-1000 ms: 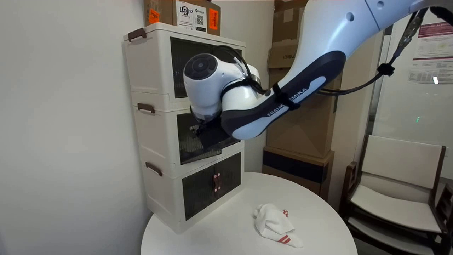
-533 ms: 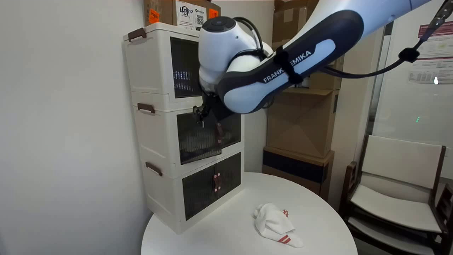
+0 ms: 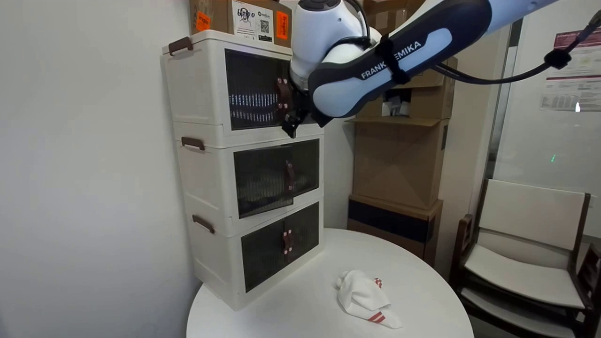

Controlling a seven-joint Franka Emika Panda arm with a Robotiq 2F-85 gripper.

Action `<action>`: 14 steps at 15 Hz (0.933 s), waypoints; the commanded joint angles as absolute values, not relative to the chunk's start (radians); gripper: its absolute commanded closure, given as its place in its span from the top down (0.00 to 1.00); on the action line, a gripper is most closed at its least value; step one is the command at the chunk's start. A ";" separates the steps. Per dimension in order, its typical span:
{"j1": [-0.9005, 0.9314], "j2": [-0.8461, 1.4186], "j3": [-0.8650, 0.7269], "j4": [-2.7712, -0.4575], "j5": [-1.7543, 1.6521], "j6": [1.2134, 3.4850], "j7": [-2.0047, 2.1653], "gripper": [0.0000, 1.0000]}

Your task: Open the drawer

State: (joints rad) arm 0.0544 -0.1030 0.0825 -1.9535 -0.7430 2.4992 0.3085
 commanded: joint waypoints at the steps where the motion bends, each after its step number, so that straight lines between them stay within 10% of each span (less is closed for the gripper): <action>1: 0.051 -0.102 0.093 -1.954 -0.739 2.498 0.306 1.00; 14: 0.062 -0.094 0.077 -1.926 -0.331 2.202 -0.121 1.00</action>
